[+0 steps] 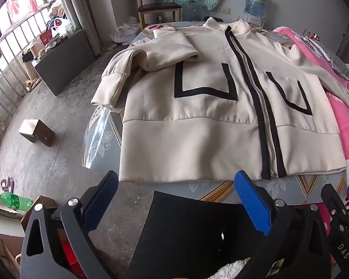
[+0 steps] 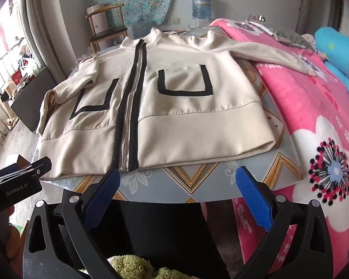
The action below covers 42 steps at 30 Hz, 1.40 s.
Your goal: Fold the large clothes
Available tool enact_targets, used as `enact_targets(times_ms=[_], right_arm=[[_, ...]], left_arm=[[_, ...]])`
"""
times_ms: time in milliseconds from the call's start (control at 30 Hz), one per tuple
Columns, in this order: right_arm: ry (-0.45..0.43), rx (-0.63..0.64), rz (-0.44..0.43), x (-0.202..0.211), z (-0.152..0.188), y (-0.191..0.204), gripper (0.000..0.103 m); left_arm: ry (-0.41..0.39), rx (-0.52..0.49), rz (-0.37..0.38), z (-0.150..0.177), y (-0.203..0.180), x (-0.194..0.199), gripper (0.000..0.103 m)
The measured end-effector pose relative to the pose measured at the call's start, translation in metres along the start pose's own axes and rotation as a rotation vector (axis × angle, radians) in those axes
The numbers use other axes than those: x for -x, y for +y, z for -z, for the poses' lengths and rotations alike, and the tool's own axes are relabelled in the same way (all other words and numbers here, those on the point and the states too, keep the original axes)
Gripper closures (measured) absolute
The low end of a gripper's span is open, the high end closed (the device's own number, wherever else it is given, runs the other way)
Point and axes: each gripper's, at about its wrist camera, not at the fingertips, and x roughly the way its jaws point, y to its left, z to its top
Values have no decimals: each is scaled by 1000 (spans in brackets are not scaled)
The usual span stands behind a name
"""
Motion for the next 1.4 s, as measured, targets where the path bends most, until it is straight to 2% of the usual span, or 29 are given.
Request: enact_targets(times_ms=[1400], right_arm=[[4, -12, -15, -6, 3, -2, 7]], left_arm=[[5, 12, -16, 0, 5, -5, 5]])
